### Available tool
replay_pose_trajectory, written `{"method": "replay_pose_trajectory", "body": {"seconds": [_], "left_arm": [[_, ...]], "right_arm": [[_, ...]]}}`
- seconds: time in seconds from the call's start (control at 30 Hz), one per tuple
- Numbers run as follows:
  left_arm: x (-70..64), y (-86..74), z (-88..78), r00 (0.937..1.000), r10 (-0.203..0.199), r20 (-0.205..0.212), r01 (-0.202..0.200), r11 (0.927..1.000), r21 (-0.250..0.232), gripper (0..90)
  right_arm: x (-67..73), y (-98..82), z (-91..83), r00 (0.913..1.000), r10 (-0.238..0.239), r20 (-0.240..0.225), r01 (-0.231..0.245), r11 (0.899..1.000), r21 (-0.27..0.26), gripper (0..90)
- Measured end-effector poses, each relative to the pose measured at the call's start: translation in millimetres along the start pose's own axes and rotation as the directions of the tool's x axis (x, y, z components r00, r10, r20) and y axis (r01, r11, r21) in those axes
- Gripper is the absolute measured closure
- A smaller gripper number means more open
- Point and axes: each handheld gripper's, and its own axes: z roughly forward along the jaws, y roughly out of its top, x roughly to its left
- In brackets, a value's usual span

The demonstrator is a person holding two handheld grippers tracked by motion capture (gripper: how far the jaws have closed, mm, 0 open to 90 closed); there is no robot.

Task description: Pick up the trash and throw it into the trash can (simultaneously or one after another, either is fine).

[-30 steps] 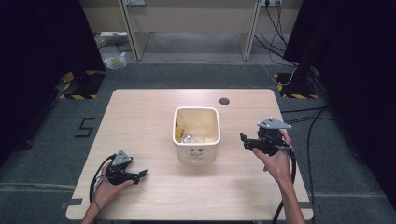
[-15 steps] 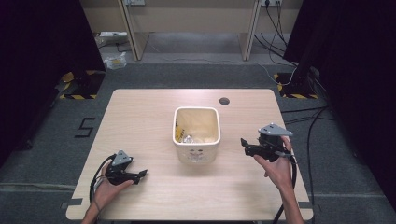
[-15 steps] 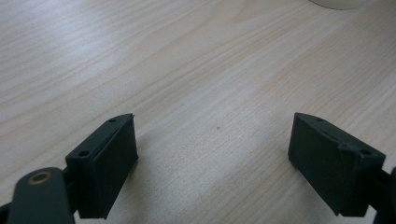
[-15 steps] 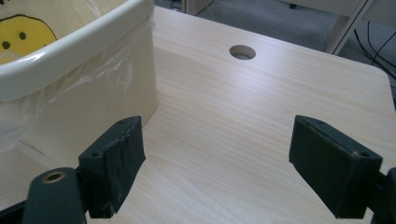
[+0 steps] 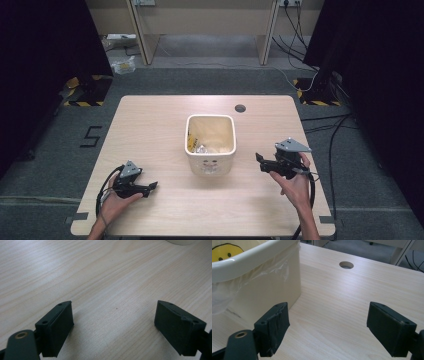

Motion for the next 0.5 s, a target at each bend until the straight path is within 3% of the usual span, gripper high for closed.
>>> {"method": "replay_pose_trajectory", "body": {"seconds": [0.5], "left_arm": [[0.0,0.0,0.0,1.0000,0.000,0.000,0.000,1.0000,0.000,14.2]], "right_arm": [[7.0,-16.6,2.5,0.9997,-0.003,-0.023,0.003,1.000,0.009,18.4]]}}
